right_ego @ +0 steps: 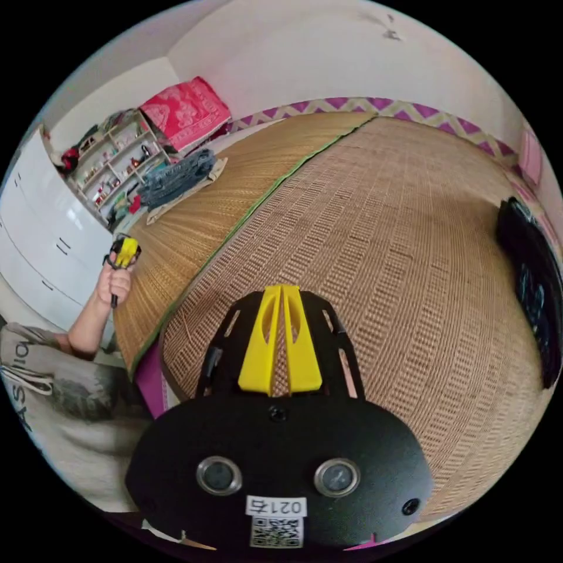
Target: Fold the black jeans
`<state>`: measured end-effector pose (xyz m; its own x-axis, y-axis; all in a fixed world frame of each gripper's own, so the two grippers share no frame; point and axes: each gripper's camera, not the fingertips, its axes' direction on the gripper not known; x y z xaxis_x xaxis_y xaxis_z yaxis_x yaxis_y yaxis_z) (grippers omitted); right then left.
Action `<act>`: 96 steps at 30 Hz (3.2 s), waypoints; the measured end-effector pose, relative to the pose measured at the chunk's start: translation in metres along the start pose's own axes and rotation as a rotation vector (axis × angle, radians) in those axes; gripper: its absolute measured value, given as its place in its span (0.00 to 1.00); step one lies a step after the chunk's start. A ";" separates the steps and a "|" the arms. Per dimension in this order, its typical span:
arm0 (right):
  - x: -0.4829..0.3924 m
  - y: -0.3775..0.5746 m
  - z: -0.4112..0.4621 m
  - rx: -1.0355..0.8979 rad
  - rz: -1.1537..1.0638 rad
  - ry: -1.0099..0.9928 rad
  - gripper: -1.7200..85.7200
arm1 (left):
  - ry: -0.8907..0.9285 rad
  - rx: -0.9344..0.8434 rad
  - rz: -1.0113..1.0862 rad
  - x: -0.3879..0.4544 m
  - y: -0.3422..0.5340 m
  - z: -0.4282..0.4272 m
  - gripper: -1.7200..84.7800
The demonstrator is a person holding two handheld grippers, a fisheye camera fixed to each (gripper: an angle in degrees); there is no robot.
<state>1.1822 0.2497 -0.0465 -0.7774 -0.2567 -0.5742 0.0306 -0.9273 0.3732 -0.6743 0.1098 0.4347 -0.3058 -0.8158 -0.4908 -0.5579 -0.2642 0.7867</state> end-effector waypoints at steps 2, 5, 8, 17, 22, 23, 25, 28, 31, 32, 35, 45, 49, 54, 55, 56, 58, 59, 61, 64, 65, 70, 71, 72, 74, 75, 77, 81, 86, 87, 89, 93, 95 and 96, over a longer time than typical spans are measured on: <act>0.024 0.041 -0.017 0.063 0.128 -0.118 0.01 | 0.015 0.024 0.027 0.010 0.009 0.022 0.01; 0.041 0.087 -0.039 0.155 0.221 -0.193 0.01 | 0.012 -0.038 0.046 0.011 0.019 0.054 0.01; 0.056 0.128 -0.066 0.249 0.277 -0.251 0.01 | 0.027 -0.122 0.125 0.025 0.021 0.065 0.01; 0.067 0.152 -0.098 0.280 0.254 -0.254 0.03 | 0.144 -0.106 0.123 0.031 0.023 0.061 0.01; 0.032 0.087 -0.117 0.313 0.046 0.361 0.11 | 0.142 -0.112 0.130 0.039 0.020 0.062 0.01; 0.023 0.065 -0.109 0.284 -0.056 0.576 0.13 | 0.140 -0.110 0.134 0.041 0.019 0.062 0.01; 0.019 0.034 -0.086 0.188 -0.216 0.821 0.15 | 0.139 -0.112 0.137 0.044 0.017 0.062 0.01; 0.031 -0.011 -0.045 -0.020 -0.386 1.017 0.18 | 0.138 -0.119 0.138 0.048 0.012 0.064 0.01; 0.041 -0.047 -0.024 -0.137 -0.391 1.013 0.21 | 0.140 -0.130 0.135 0.051 0.006 0.065 0.01; 0.042 -0.060 -0.017 -0.166 -0.392 1.010 0.22 | 0.142 -0.136 0.133 0.052 0.003 0.066 0.01; 0.047 -0.085 0.001 -0.238 -0.351 1.037 0.21 | 0.149 -0.150 0.129 0.054 -0.004 0.068 0.01; 0.093 -0.121 -0.095 -0.010 0.164 0.648 0.08 | 0.152 -0.151 0.126 0.064 -0.029 0.068 0.01; 0.104 -0.117 -0.193 0.154 0.304 0.551 0.08 | 0.153 -0.149 0.125 0.069 -0.041 0.069 0.01; 0.048 -0.122 -0.272 0.280 0.220 0.570 0.07 | 0.153 -0.151 0.121 0.074 -0.057 0.071 0.01; 0.024 -0.128 -0.284 0.304 0.171 0.569 0.07 | 0.153 -0.152 0.120 0.075 -0.060 0.071 0.01; -0.005 -0.135 -0.290 0.320 0.110 0.566 0.07 | 0.154 -0.154 0.118 0.076 -0.064 0.072 0.01; -0.054 -0.147 -0.285 0.336 0.000 0.557 0.07 | 0.155 -0.157 0.116 0.078 -0.070 0.073 0.01; -0.088 -0.153 -0.274 0.345 -0.063 0.531 0.07 | 0.156 -0.159 0.115 0.080 -0.074 0.074 0.01; -0.140 -0.159 -0.244 0.350 -0.152 0.451 0.07 | 0.152 -0.150 0.115 0.083 -0.078 0.075 0.01; -0.238 -0.152 -0.148 0.239 -0.362 0.325 0.07 | 0.161 -0.116 0.160 0.094 -0.084 0.072 0.01; -0.274 -0.143 -0.102 0.178 -0.430 0.288 0.07 | 0.168 -0.103 0.190 0.102 -0.084 0.071 0.01; -0.360 -0.099 0.039 -0.020 -0.484 0.084 0.08 | 0.120 -0.102 0.285 0.162 -0.075 0.056 0.01; -0.376 -0.084 0.047 0.028 -0.521 0.133 0.08 | 0.079 -0.091 0.293 0.171 -0.071 0.048 0.01; -0.383 -0.077 0.049 0.047 -0.538 0.164 0.09 | 0.060 -0.083 0.296 0.175 -0.069 0.043 0.01; -0.397 -0.057 0.060 0.048 -0.563 0.264 0.11 | 0.024 -0.030 0.283 0.180 -0.062 0.023 0.01; -0.397 -0.053 0.060 0.045 -0.552 0.253 0.11 | 0.024 -0.014 0.277 0.180 -0.060 0.018 0.01; -0.388 -0.041 0.051 0.057 -0.497 0.144 0.14 | 0.031 0.031 0.273 0.182 -0.055 0.007 0.01; -0.376 -0.034 0.032 0.128 -0.474 0.128 0.15 | -0.014 0.051 0.279 0.188 -0.055 0.009 0.01; -0.377 -0.042 0.076 0.032 -0.578 0.192 0.16 | -0.043 0.022 0.283 0.195 -0.070 0.036 0.01; -0.376 -0.043 0.082 0.026 -0.574 0.200 0.15 | -0.041 0.018 0.281 0.196 -0.072 0.039 0.01; -0.363 -0.048 0.093 0.031 -0.532 0.204 0.10 | -0.048 0.015 0.275 0.201 -0.079 0.049 0.01; -0.284 -0.061 0.047 0.178 -0.256 -0.021 0.08 | -0.111 0.004 0.276 0.211 -0.091 0.062 0.01; -0.206 -0.060 -0.002 0.293 -0.076 -0.171 0.07 | -0.179 -0.026 0.271 0.216 -0.105 0.080 0.01; -0.186 -0.059 -0.015 0.320 -0.034 -0.191 0.07 | -0.196 -0.035 0.269 0.216 -0.109 0.085 0.01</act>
<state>1.3345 0.3476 0.0270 -0.8785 -0.1438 -0.4555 -0.1720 -0.7944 0.5825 -0.7455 0.0062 0.2110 -0.5827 -0.7454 -0.3237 -0.4111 -0.0733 0.9086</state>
